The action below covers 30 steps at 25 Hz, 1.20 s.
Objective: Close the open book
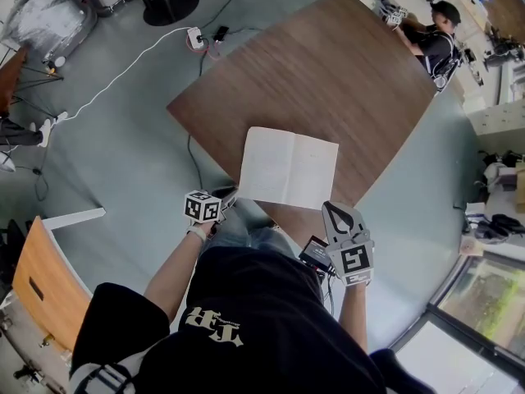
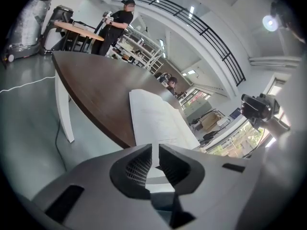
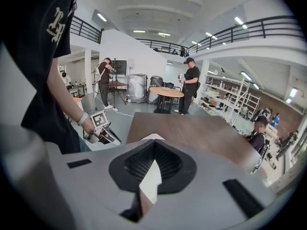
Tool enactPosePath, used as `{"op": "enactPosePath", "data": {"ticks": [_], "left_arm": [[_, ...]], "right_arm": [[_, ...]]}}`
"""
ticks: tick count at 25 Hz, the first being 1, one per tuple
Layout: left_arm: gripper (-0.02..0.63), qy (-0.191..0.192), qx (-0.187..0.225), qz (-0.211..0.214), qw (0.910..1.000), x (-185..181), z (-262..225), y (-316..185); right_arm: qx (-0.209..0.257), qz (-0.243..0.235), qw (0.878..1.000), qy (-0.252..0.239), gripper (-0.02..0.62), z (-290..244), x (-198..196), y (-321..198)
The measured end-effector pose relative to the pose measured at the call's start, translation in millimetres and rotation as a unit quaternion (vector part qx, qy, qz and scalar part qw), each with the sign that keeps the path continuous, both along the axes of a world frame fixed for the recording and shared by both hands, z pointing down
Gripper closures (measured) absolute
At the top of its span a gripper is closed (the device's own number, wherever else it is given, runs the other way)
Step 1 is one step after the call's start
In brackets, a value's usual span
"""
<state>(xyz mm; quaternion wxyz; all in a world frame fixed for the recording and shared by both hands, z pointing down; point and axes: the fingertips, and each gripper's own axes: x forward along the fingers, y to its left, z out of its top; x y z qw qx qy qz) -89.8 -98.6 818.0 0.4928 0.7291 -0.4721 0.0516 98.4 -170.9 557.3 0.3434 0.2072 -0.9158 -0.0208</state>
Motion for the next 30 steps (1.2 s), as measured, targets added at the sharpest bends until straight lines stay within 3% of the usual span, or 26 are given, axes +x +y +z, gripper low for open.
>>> {"op": "enactPosePath", "data": {"ticks": [5,10,14,18,30], "left_arm": [[0.534,0.004,-0.032,0.013,0.9994,0,21,6],[0.514,0.058,-0.057,0.002,0.9967,6,38,5],[0.506,0.065,-0.073,0.016,0.9951,8,45,5],[0.506,0.064,-0.073,0.027,0.9949,8,55,1],[0.506,0.125,-0.059,0.039,0.9896,15,39,-5]], "right_arm": [[-0.003,0.002,1.000,0.012,0.607,5,0,1],[-0.005,0.005,1.000,0.013,0.607,5,-1,2],[-0.007,0.008,1.000,0.013,0.607,6,-2,3],[-0.011,0.008,1.000,0.020,0.607,10,-3,5],[-0.017,0.014,0.999,0.024,0.607,15,-5,8]]}}
